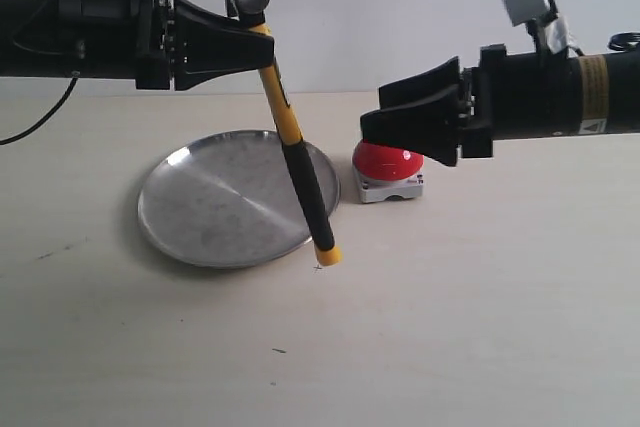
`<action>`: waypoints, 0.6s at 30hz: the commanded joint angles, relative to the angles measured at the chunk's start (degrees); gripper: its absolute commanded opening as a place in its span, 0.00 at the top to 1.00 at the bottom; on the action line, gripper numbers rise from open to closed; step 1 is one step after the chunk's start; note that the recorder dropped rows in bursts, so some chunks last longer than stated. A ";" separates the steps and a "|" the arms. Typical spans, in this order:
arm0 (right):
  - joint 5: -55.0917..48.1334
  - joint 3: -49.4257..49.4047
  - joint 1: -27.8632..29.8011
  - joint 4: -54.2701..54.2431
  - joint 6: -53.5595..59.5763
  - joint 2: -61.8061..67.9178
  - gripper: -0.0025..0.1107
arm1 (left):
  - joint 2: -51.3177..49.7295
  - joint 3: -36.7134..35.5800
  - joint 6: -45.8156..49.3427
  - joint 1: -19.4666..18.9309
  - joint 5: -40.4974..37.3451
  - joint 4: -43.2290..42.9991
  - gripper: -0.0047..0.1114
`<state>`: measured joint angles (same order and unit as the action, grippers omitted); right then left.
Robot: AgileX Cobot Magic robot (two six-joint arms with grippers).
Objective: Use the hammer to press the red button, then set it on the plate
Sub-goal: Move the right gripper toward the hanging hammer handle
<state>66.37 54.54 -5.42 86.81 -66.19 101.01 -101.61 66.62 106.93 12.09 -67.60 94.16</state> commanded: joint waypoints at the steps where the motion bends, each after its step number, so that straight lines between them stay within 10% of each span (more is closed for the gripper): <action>1: -11.96 0.30 -6.62 -4.99 -1.13 0.39 0.29 | 1.22 0.86 -0.93 -0.13 -2.36 5.78 0.96; 18: -47.29 0.59 -27.51 -31.05 16.46 -1.23 0.28 | 1.22 0.86 -2.45 -0.13 7.12 5.78 0.96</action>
<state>21.18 54.54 -31.37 63.25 -55.00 100.31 -101.61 66.74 104.86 12.09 -58.80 95.99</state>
